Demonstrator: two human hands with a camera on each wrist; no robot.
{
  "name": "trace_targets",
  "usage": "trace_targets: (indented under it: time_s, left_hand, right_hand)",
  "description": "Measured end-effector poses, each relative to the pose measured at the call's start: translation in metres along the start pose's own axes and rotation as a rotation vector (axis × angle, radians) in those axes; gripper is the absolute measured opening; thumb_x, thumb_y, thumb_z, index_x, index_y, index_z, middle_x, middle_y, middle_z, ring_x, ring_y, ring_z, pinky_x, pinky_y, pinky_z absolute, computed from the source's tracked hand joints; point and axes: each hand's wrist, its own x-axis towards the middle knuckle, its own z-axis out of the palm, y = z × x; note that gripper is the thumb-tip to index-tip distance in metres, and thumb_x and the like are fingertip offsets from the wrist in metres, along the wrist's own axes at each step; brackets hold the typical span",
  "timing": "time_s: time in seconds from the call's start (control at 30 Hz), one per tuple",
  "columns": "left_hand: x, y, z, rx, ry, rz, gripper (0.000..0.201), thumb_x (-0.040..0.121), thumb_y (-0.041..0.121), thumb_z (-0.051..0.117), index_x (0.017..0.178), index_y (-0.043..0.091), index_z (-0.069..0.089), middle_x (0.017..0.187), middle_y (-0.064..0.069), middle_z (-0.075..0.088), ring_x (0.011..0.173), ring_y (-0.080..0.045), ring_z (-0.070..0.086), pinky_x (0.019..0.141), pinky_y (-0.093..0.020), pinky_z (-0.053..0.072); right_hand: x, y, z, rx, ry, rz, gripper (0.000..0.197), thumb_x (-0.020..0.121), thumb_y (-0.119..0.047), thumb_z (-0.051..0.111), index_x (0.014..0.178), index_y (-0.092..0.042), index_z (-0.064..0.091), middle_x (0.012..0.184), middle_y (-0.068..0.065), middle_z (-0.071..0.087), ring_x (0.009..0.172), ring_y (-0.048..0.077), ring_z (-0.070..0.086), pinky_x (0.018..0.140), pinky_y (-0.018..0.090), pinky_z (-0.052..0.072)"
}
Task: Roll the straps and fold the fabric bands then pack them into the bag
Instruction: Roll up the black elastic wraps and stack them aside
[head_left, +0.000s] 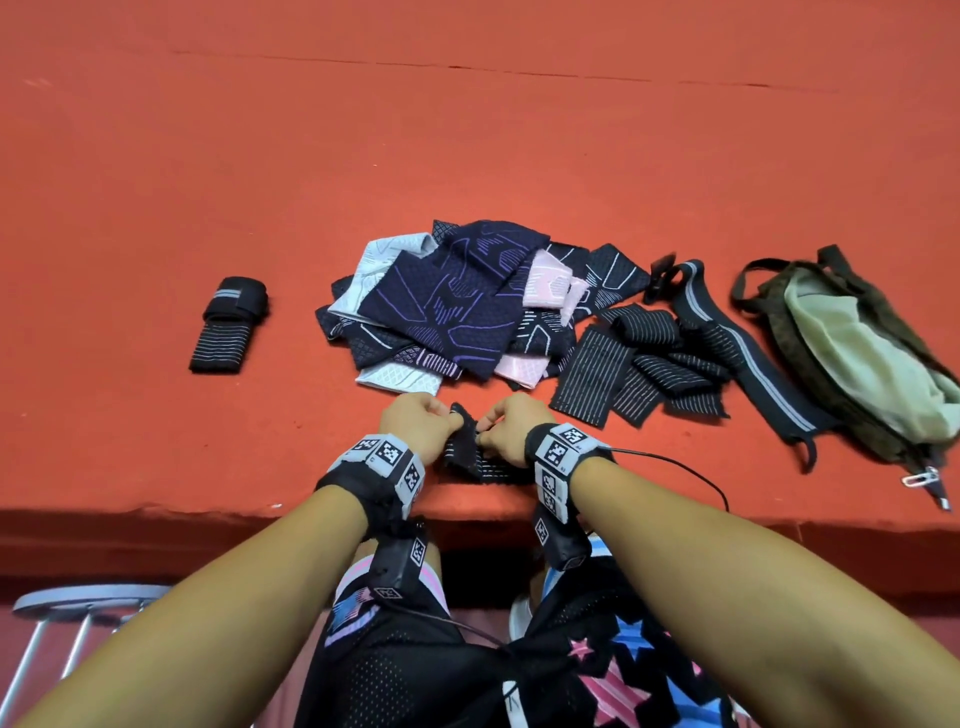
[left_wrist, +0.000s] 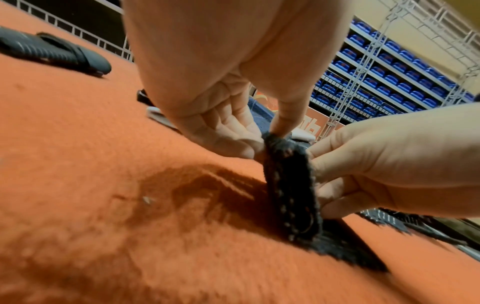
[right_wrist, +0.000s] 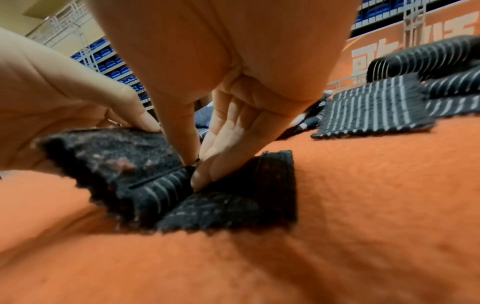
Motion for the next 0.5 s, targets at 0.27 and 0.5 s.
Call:
trace_targets:
  time_s: [0.27, 0.5]
  left_hand:
    - [0.001, 0.000, 0.005, -0.084, -0.062, 0.035, 0.021, 0.074, 0.033, 0.084, 0.073, 0.020, 0.068, 0.064, 0.004, 0.067, 0.065, -0.022, 0.064, 0.074, -0.040, 0.059]
    - [-0.015, 0.014, 0.038, -0.064, -0.144, 0.069, 0.012, 0.085, 0.014, 0.073, 0.075, 0.019, 0.067, 0.067, -0.002, 0.071, 0.064, -0.018, 0.072, 0.062, -0.031, 0.058]
  right_hand:
    - [0.005, 0.000, -0.004, 0.133, -0.027, 0.072, 0.015, 0.085, -0.023, 0.067, 0.072, -0.019, 0.072, 0.070, 0.003, 0.075, 0.070, 0.019, 0.075, 0.079, 0.038, 0.062]
    - [-0.001, 0.022, -0.035, 0.024, 0.053, 0.153, 0.019, 0.083, -0.021, 0.063, 0.083, -0.009, 0.076, 0.077, 0.008, 0.076, 0.078, 0.027, 0.074, 0.077, 0.037, 0.061]
